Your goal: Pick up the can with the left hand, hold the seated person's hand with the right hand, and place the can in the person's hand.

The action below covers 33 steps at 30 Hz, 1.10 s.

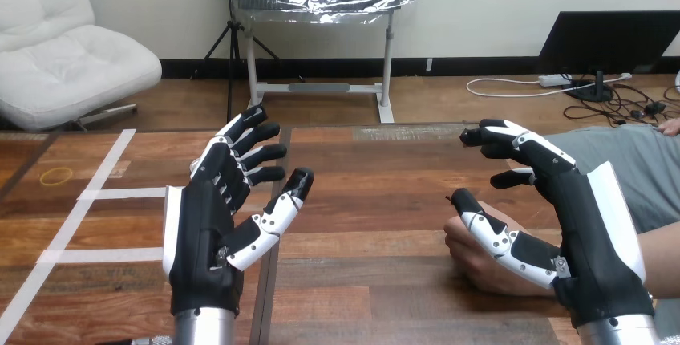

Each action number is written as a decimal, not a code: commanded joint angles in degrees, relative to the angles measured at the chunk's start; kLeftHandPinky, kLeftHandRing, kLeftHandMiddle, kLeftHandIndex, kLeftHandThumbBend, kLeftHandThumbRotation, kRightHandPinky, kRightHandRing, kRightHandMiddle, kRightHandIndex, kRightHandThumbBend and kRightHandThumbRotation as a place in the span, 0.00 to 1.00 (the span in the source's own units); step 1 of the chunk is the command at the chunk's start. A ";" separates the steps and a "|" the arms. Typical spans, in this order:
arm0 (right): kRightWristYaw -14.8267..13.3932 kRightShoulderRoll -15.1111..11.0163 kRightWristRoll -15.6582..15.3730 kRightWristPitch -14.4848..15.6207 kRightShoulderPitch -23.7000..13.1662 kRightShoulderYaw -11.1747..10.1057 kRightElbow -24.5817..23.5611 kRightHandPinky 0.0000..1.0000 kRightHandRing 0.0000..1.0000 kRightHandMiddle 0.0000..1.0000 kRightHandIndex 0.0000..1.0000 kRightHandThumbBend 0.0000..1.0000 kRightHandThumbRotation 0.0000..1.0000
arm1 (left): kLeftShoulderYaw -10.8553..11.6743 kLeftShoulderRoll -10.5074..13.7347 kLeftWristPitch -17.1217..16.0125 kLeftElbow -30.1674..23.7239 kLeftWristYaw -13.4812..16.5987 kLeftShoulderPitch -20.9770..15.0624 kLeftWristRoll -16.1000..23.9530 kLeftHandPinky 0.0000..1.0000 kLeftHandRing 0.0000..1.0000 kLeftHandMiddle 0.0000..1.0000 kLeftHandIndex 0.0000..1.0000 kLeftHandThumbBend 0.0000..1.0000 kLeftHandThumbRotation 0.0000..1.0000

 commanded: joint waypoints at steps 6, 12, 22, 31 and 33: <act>0.28 -0.74 1.14 -0.06 -3.44 -0.84 -0.32 0.63 0.77 0.84 0.71 0.48 0.00 | 3.99 4.88 2.38 -6.47 -0.98 -4.20 3.97 0.71 0.76 0.80 0.81 0.53 0.13; 0.41 -0.82 1.40 -0.08 -3.46 -1.04 -0.17 0.63 0.78 0.85 0.71 0.48 0.00 | 6.42 8.29 4.00 -7.60 -4.29 -5.70 1.75 0.73 0.77 0.81 0.81 0.55 0.12; 0.65 -0.97 1.08 0.04 -3.62 -1.10 0.02 0.64 0.78 0.85 0.71 0.48 0.00 | 10.50 14.58 6.12 -6.69 -6.03 -9.63 4.06 0.75 0.77 0.79 0.80 0.60 0.15; 0.65 -1.03 0.86 -0.35 -3.90 -0.94 0.53 0.64 0.78 0.84 0.71 0.47 0.00 | 12.73 19.41 10.19 -4.93 -6.80 -13.71 6.48 0.71 0.75 0.77 0.77 0.63 0.16; 0.53 -1.05 0.55 -0.43 -3.98 -0.88 0.63 0.64 0.77 0.84 0.71 0.47 0.00 | 12.97 20.46 10.92 -4.03 -6.58 -14.79 7.53 0.71 0.74 0.77 0.77 0.64 0.17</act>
